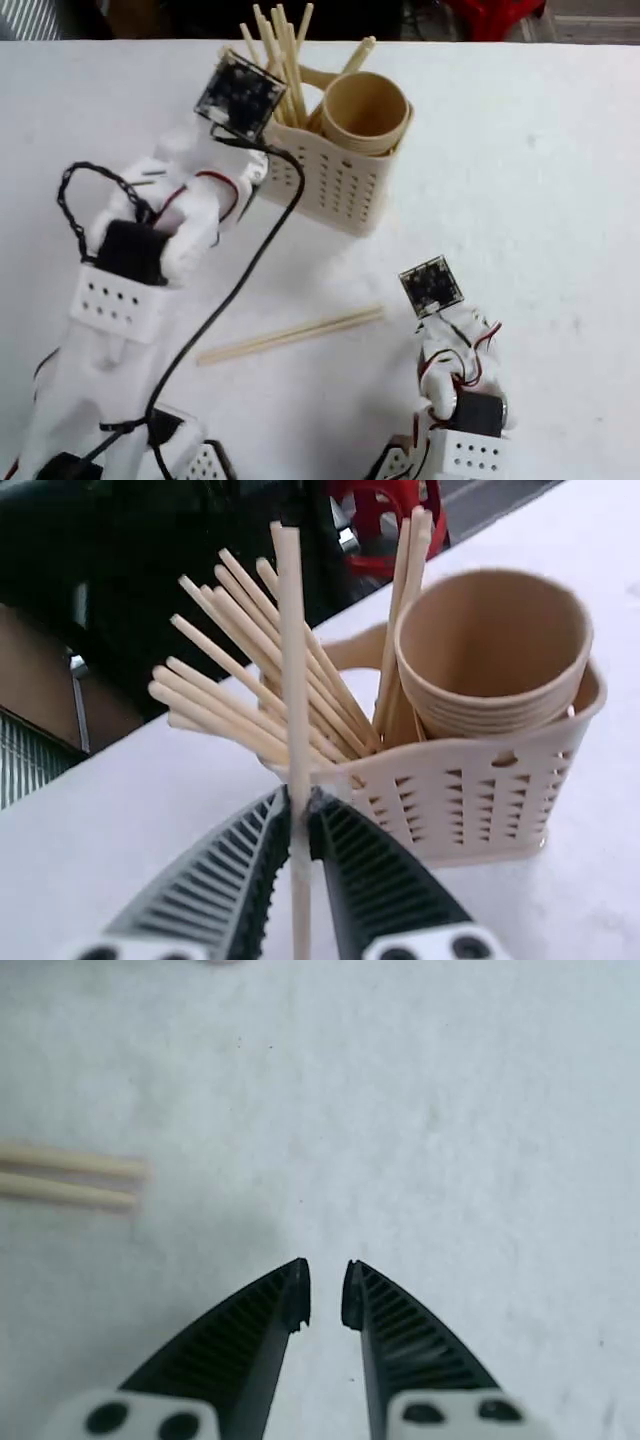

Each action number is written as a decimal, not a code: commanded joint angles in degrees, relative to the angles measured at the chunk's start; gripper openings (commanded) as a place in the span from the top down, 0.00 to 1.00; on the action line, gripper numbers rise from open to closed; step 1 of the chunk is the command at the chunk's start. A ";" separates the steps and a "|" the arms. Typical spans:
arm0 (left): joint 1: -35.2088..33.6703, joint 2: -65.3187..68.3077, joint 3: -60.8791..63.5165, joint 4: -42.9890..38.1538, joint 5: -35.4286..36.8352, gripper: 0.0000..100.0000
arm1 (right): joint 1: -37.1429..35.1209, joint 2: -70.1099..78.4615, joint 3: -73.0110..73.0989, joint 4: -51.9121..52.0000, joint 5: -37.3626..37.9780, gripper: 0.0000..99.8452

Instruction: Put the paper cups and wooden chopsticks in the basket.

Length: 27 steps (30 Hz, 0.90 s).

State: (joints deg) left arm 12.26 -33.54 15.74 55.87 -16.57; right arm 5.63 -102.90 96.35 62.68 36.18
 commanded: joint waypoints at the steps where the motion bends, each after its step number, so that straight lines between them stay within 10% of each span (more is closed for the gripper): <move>1: -0.57 -1.27 -6.59 0.00 0.79 0.98 | 0.22 0.31 0.53 -0.48 0.35 0.93; 27: 3.30 11.65 -14.77 -33.67 0.79 0.98 | 0.22 0.31 0.53 -0.48 0.35 0.93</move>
State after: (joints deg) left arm 13.41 -26.59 6.07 25.01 -16.57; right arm 5.63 -102.90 96.35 62.68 36.18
